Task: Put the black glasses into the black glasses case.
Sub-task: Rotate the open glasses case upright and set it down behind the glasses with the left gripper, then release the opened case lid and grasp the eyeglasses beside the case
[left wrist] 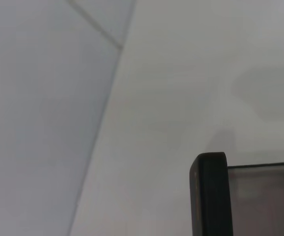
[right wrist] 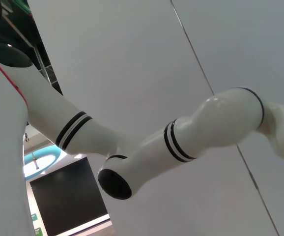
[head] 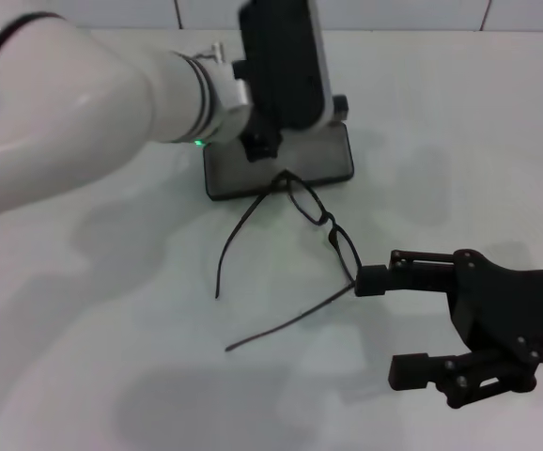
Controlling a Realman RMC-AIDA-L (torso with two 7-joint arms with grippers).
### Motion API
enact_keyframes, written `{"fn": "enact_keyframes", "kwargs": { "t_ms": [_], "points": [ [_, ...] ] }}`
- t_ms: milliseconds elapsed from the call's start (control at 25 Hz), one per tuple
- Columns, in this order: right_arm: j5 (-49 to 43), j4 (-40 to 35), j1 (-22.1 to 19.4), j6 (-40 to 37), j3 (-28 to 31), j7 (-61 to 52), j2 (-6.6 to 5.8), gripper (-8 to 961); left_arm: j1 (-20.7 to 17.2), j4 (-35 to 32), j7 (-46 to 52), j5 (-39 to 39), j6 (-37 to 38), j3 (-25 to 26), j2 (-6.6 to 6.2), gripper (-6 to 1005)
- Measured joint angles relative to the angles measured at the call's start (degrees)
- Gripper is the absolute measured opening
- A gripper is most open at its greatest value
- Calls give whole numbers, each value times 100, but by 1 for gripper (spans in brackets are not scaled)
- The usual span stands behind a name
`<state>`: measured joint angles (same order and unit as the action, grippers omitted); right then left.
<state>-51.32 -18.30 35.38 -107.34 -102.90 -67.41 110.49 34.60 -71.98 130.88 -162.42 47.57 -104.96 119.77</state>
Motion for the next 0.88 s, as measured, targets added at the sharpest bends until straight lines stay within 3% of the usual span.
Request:
{"fn": "enact_keyframes", "kwargs": {
  "t_ms": [280, 880],
  "points": [
    [-12, 41, -59, 29, 42, 0, 6, 854, -26, -56, -132, 0, 114, -497, 15, 199],
    [-18, 43, -73, 299, 52, -37, -37, 852, 13, -219, -345, 1, 257, -578, 23, 202]
  ]
}}
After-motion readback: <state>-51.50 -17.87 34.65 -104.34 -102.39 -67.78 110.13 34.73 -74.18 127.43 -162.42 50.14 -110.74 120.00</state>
